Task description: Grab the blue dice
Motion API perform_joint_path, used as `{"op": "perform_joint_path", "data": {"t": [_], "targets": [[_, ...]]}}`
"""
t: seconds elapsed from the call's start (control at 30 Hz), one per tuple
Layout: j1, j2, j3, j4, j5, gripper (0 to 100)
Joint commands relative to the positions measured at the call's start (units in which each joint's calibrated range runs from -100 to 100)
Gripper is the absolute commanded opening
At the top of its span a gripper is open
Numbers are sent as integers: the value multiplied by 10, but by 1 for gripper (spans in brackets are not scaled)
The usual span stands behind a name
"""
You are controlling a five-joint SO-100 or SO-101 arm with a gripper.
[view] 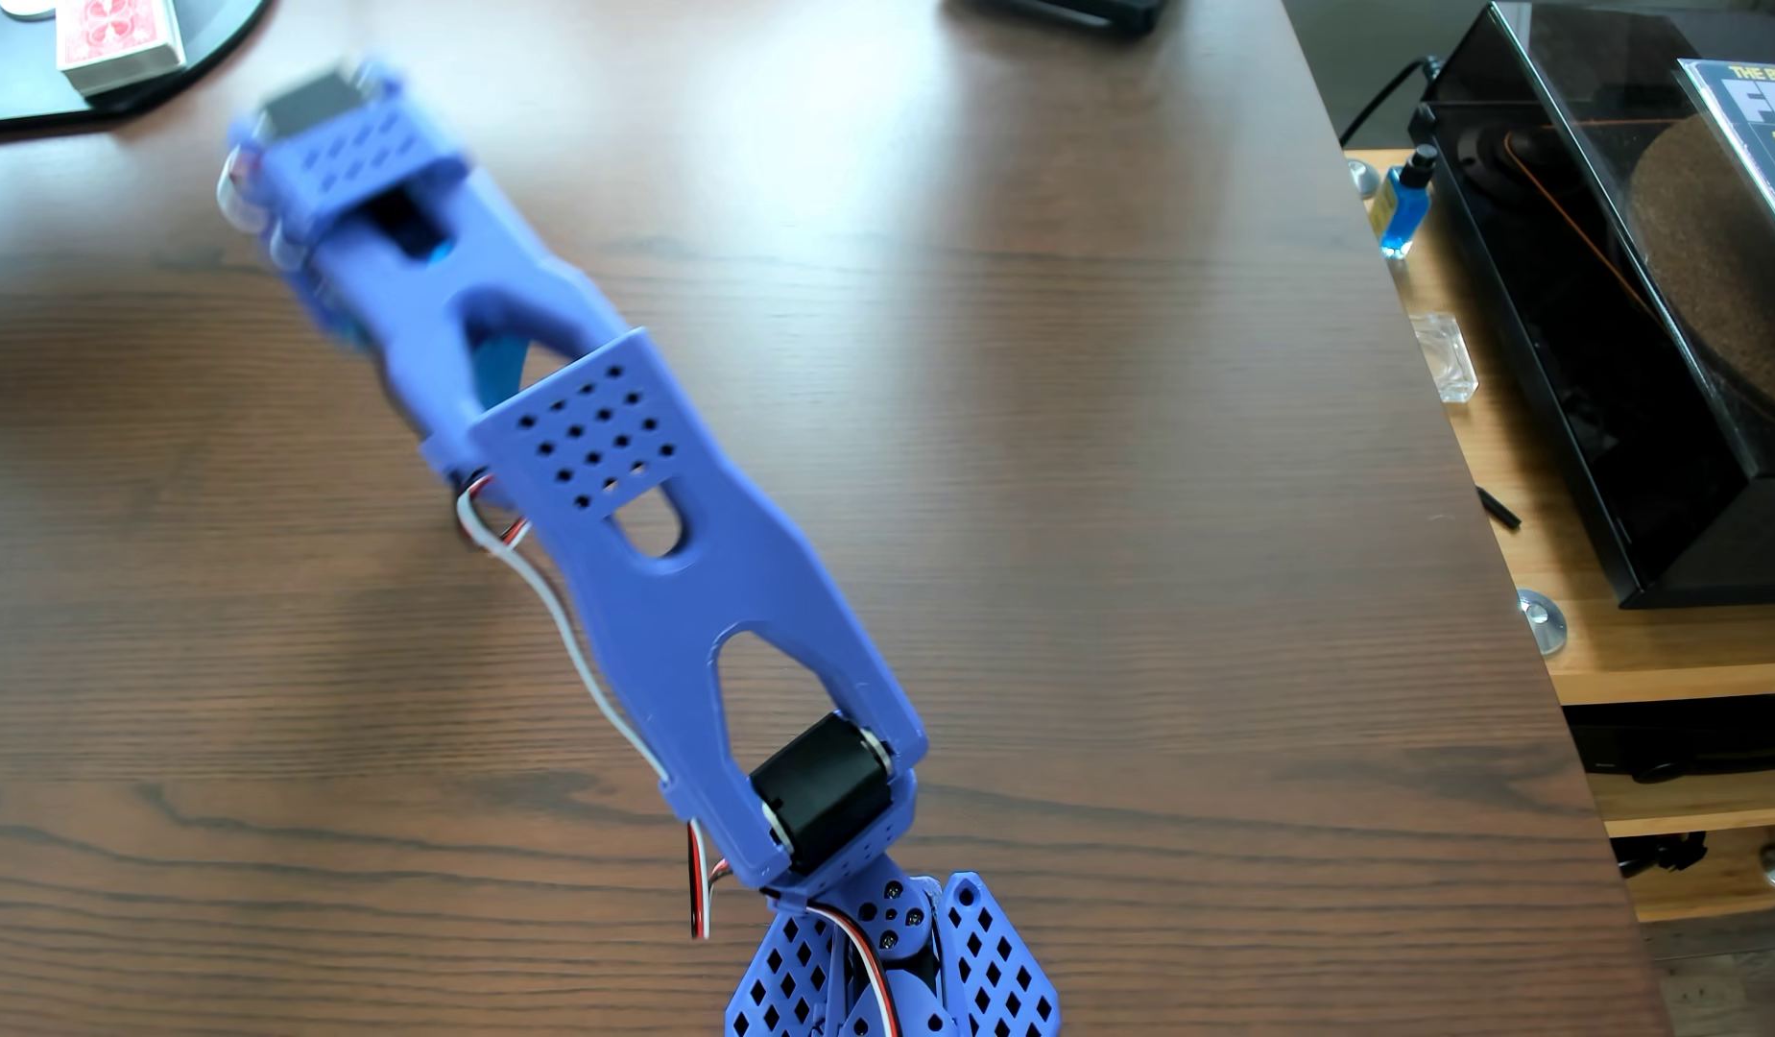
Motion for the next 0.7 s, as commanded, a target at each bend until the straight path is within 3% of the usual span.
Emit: {"op": "perform_joint_path", "data": {"t": [0.0, 0.17, 0.37, 0.67], "targets": [[82, -155, -185, 19, -73, 2], [157, -346, -115, 20, -109, 2], [158, -634, 202, 12, -111, 2], [187, -958, 553, 0, -115, 2]]}}
